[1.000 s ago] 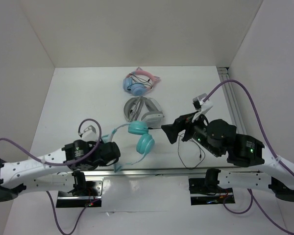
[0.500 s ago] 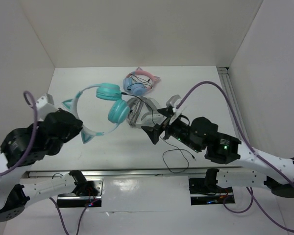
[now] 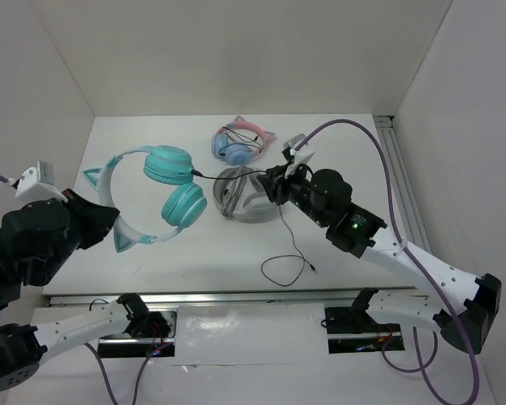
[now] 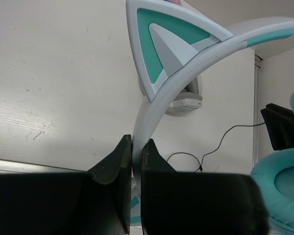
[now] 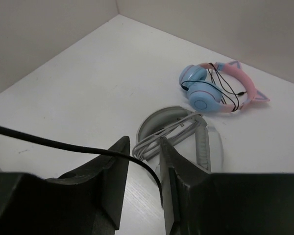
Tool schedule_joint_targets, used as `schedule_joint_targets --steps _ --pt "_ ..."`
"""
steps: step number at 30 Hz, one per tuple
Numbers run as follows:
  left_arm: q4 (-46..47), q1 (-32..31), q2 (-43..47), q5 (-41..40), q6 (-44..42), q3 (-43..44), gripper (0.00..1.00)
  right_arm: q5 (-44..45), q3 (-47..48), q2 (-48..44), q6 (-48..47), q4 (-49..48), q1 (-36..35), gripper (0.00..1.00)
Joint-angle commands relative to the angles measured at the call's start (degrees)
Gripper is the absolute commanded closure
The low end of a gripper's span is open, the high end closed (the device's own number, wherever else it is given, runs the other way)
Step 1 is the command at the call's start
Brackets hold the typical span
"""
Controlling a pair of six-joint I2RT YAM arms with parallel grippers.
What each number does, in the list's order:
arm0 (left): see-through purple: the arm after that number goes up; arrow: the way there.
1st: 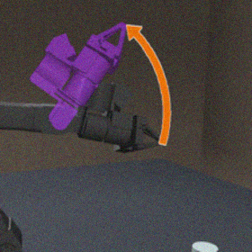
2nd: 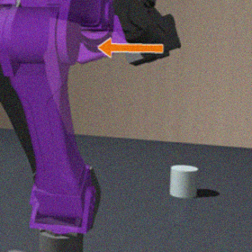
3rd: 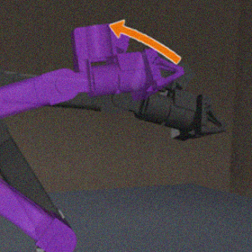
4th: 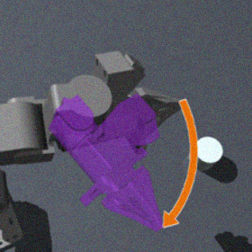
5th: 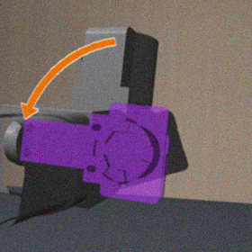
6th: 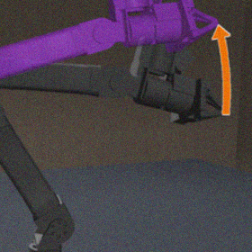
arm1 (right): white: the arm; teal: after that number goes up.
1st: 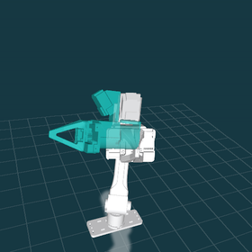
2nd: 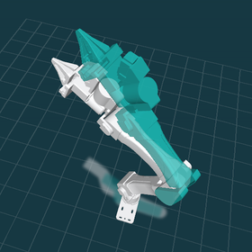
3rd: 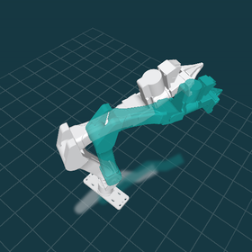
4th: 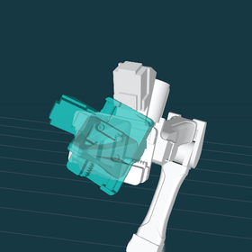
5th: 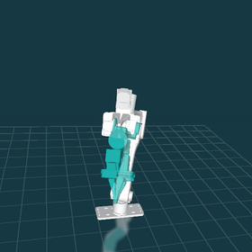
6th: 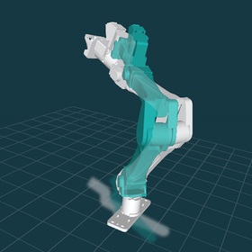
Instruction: Wrap the headphones
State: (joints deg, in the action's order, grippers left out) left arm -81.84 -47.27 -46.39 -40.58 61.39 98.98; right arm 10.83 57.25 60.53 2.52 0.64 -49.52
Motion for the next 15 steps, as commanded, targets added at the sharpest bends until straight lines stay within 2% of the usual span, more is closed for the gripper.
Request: schedule_joint_targets --steps 1,5,6,10,13,15 --pt "3.27 0.33 1.74 -0.20 -0.39 2.97 1.00 -6.96 -2.83 -1.12 2.49 -6.44 2.49 0.62" --pt "3.27 0.33 1.74 -1.43 -0.92 2.97 1.00 -8.19 -3.90 -2.26 3.53 -6.45 3.11 0.87" --pt "3.27 0.33 1.74 -2.48 -0.92 2.97 1.00 -8.19 -3.90 -2.26 3.54 -5.84 3.11 1.00" --pt "3.27 0.33 1.13 -7.22 -0.39 0.44 1.00 -8.19 -3.90 -6.47 3.54 -3.21 2.50 1.00" --pt "3.27 0.86 -0.27 -11.09 -0.39 -2.20 1.00 -4.69 -2.24 -8.41 2.93 0.66 -0.22 1.00" --pt "3.27 4.26 -2.21 -13.55 -0.39 -3.78 1.00 -1.88 0.66 -9.20 2.92 5.40 -2.15 1.00"
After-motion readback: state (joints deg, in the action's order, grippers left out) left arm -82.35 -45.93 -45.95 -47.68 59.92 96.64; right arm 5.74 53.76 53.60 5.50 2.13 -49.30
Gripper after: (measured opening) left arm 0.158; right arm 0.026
